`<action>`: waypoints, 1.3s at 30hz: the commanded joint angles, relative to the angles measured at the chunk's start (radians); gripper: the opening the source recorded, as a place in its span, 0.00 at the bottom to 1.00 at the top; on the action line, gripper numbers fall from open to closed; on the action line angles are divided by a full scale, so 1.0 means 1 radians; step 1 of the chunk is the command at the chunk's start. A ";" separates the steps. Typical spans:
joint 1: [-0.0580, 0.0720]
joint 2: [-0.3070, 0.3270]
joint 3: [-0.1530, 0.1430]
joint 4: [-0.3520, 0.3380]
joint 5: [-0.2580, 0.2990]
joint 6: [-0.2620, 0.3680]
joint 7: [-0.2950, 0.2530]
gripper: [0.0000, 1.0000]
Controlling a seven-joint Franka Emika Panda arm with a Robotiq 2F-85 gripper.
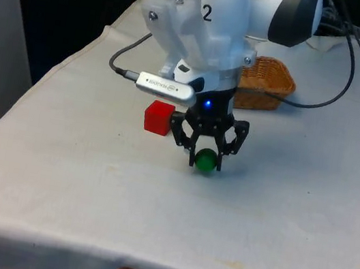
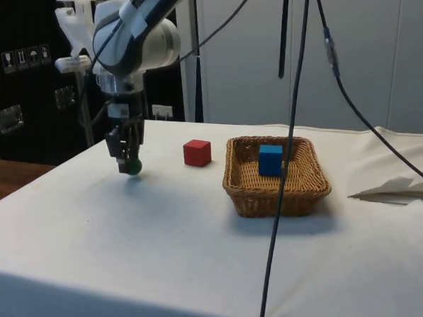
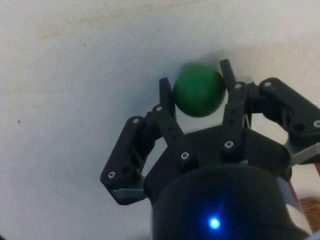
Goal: Place all non-red objects into the basket.
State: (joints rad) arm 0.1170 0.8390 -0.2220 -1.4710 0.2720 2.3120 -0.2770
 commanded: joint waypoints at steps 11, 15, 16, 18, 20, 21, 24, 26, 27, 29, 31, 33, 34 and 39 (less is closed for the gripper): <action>0.013 -0.098 -0.012 -0.055 -0.013 -0.066 0.005 0.00; 0.012 -0.129 -0.010 -0.082 -0.012 -0.073 0.001 0.00; 0.012 -0.138 -0.010 -0.090 -0.012 -0.074 0.000 0.00; 0.012 -0.152 -0.009 -0.105 -0.012 -0.074 -0.002 0.00; 0.013 -0.178 -0.009 -0.133 -0.011 -0.074 -0.005 0.00; 0.009 -0.161 -0.006 -0.116 -0.008 -0.076 -0.005 0.00; 0.014 -0.204 -0.009 -0.164 -0.010 -0.070 -0.008 0.00; 0.015 -0.222 -0.008 -0.187 -0.010 -0.067 -0.010 0.00; 0.016 -0.240 -0.008 -0.210 -0.010 -0.063 -0.012 0.00; 0.012 -0.237 -0.006 -0.205 -0.008 -0.074 -0.014 0.00; 0.017 -0.268 -0.008 -0.246 -0.009 -0.057 -0.017 0.00; 0.017 -0.285 -0.008 -0.269 -0.009 -0.052 -0.019 0.00; 0.018 -0.302 -0.008 -0.292 -0.009 -0.046 -0.022 0.00; 0.020 -0.333 -0.008 -0.338 -0.009 -0.029 -0.027 0.00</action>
State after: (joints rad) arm 0.1330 0.5190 -0.2280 -1.7910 0.2640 2.2640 -0.3030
